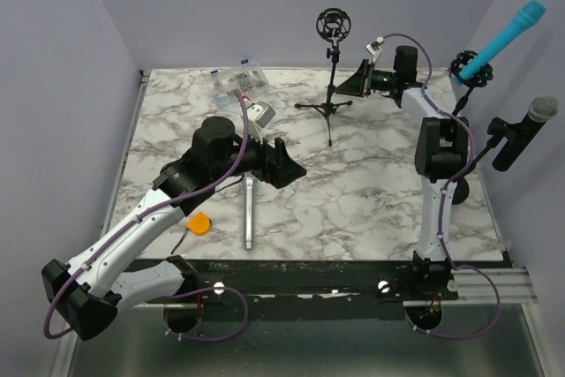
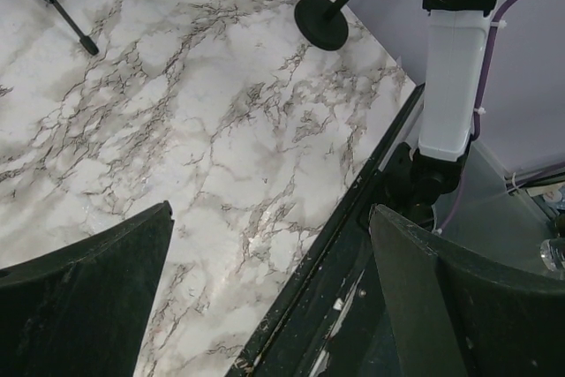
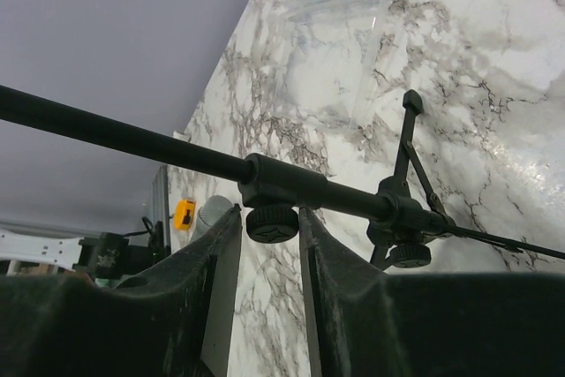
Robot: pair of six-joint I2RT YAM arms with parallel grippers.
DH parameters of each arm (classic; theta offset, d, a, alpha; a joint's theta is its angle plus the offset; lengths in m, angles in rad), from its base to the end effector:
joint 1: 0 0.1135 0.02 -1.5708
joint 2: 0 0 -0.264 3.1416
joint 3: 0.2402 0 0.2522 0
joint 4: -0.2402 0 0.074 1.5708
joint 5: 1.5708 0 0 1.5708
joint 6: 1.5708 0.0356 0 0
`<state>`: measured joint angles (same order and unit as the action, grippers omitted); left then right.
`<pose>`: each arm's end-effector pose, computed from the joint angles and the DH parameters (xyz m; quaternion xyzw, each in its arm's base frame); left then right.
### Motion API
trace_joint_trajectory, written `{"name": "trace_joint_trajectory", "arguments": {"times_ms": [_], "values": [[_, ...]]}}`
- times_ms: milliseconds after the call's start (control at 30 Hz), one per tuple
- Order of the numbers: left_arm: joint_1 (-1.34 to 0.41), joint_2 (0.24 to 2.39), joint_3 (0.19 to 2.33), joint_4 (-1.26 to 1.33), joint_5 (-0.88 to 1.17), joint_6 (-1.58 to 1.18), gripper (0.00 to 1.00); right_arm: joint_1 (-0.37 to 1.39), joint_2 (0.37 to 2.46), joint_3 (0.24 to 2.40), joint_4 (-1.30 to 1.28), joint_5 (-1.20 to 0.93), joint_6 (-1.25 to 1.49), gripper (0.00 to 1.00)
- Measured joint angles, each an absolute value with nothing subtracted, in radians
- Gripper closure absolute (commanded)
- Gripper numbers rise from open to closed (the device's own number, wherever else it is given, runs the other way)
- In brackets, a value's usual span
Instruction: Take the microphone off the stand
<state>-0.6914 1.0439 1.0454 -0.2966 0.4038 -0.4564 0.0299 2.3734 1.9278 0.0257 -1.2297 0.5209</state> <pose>0.1715 -0.1601 0.3710 0.2109 0.7676 -0.4520 0.4024 0.5340 0.0495 0.2105 -0.1379 0.7411 0.5866 0.2962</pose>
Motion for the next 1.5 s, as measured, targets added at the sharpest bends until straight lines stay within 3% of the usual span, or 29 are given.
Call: {"name": "trace_joint_trajectory", "arguments": {"times_ms": [167,400,700,933,1133,1500], "values": [[-0.691,1.020,1.036,-0.309,0.403,-0.456,0.10,0.035,2.383,1.932,0.045,-1.231,0.539,0.99],[-0.691,0.981,1.035,-0.327,0.402,-0.456,0.10,0.046,2.368,1.900,0.054,-1.204,0.514,0.99],[-0.691,0.949,1.044,-0.360,0.390,-0.436,0.09,0.075,2.197,1.664,0.121,-1.022,0.440,0.99],[-0.694,0.958,1.183,-0.429,0.329,-0.371,0.08,0.109,2.098,1.539,0.170,-0.870,0.394,0.99],[-0.694,0.991,1.308,-0.442,0.231,-0.343,0.07,0.148,2.026,1.461,0.195,-0.712,0.336,0.99],[-0.693,1.037,1.309,-0.311,0.048,-0.252,0.06,0.290,1.907,1.355,0.216,-0.266,0.146,0.99]]}}
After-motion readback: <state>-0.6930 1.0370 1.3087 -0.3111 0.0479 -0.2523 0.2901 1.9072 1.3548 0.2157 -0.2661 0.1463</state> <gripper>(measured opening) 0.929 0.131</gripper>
